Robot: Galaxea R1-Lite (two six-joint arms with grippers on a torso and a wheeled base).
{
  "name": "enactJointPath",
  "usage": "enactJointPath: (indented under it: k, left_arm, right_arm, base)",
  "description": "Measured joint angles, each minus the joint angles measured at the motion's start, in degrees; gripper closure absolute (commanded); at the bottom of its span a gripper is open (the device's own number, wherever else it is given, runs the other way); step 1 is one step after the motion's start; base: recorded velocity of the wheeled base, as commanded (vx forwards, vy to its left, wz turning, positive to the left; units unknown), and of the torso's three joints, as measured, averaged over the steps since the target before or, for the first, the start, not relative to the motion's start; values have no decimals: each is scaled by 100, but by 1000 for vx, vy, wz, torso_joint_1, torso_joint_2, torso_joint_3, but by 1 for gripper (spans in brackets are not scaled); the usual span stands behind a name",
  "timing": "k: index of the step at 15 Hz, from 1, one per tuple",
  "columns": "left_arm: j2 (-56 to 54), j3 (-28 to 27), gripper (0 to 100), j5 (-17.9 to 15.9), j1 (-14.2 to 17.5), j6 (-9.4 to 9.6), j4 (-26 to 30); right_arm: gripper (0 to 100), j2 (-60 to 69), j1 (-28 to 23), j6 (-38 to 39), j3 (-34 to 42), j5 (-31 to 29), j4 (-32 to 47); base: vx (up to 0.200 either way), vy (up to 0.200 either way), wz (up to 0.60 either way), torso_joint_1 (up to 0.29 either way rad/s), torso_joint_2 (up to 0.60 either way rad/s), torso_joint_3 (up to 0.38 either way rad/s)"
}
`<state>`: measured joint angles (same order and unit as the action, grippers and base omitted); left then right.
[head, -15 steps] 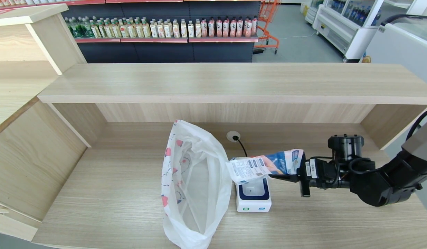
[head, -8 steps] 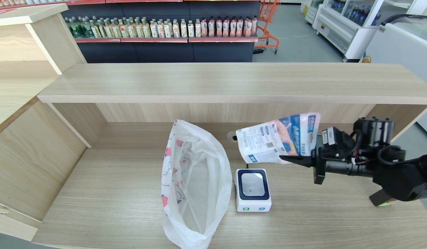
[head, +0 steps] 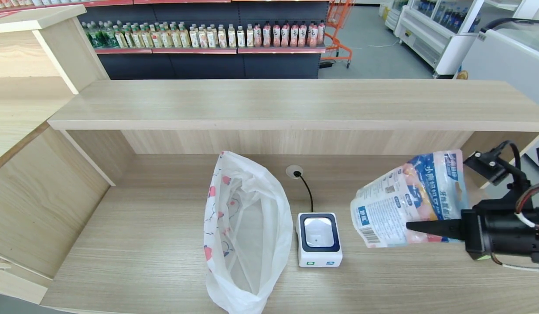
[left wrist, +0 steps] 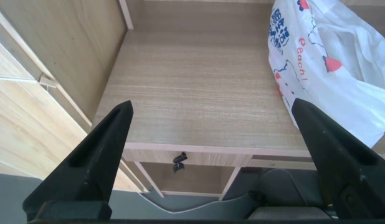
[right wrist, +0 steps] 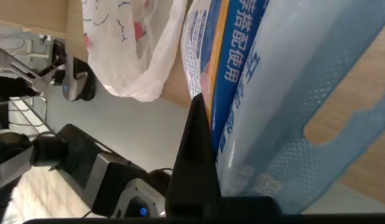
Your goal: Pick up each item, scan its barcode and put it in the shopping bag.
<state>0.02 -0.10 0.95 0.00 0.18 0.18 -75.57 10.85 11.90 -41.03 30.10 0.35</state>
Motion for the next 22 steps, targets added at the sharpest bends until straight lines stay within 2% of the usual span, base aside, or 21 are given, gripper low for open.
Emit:
enactJointPath:
  k: [1, 2, 9, 14, 19, 22]
  left_arm:
    - [0, 0, 0, -2, 0, 0, 0]
    - [0, 0, 0, 0, 0, 0, 0]
    - [0, 0, 0, 0, 0, -7, -2]
    - [0, 0, 0, -2, 0, -26, -5]
    - [0, 2, 0, 2, -5, -13, 2]
    - [0, 2, 0, -2, 0, -11, -2]
  right_arm:
    - [100, 228, 102, 356, -240, -150, 477]
    - [100, 410, 191, 457, -378, -224, 622]
    - [100, 770, 436, 622, -513, -238, 802]
    - [100, 700, 540, 628, -540, -240, 834]
    - [100, 432, 1090, 844, -697, -251, 820]
    - [100, 21, 1575, 1054, -868, -722, 796]
  base:
    - [0, 0, 0, 0, 0, 0]
    - [0, 0, 0, 0, 0, 0]
    - [0, 0, 0, 0, 0, 0]
    - [0, 200, 0, 4, 3, 4]
    - [0, 40, 0, 2, 1, 0]
    - [0, 0, 0, 0, 0, 0]
